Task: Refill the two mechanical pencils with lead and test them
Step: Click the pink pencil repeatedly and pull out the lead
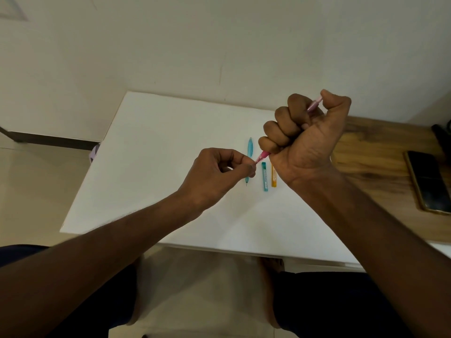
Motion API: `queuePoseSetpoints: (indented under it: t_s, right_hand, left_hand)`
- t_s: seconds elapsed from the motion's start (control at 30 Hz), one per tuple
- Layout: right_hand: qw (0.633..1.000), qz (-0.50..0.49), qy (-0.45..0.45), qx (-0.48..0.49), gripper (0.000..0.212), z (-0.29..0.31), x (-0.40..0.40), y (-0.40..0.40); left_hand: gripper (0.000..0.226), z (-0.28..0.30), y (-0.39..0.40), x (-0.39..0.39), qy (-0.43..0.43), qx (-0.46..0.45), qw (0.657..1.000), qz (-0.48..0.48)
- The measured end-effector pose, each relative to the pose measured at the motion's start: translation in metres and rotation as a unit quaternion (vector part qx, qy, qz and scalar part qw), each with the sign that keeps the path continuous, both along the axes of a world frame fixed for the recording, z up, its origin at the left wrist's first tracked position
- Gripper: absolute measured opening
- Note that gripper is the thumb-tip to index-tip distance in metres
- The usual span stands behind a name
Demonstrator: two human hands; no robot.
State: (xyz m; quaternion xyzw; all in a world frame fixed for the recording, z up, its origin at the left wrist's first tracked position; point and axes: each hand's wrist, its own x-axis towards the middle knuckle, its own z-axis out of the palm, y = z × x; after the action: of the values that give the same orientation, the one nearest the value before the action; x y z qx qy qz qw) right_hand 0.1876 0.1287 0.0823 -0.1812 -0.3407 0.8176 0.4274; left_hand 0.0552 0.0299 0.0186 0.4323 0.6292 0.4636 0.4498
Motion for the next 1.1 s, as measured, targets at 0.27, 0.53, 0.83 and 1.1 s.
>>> queuePoseSetpoints:
  t_s: [0.27,0.53,0.83,1.1]
  right_hand:
    - [1.0,0.002,0.012,-0.009,0.05,0.001,-0.002,-0.002]
    - [0.999,0.017,-0.022,0.032,0.046,0.028,0.0,-0.007]
    - [0.994,0.049,0.037,0.096,0.041,0.091,0.003,-0.011]
    - [1.0,0.009,-0.009,0.008,0.051,0.064,-0.005,-0.002]
  left_hand:
    - [0.019,0.001,-0.002,0.001,-0.044,0.006,0.999,0.002]
    - [0.018,-0.008,0.007,-0.01,0.013,-0.069,0.997,-0.007]
    - [0.013,-0.026,0.014,-0.017,0.045,-0.099,0.994,-0.01]
    - [0.014,-0.019,0.017,-0.012,0.067,-0.108,0.992,-0.014]
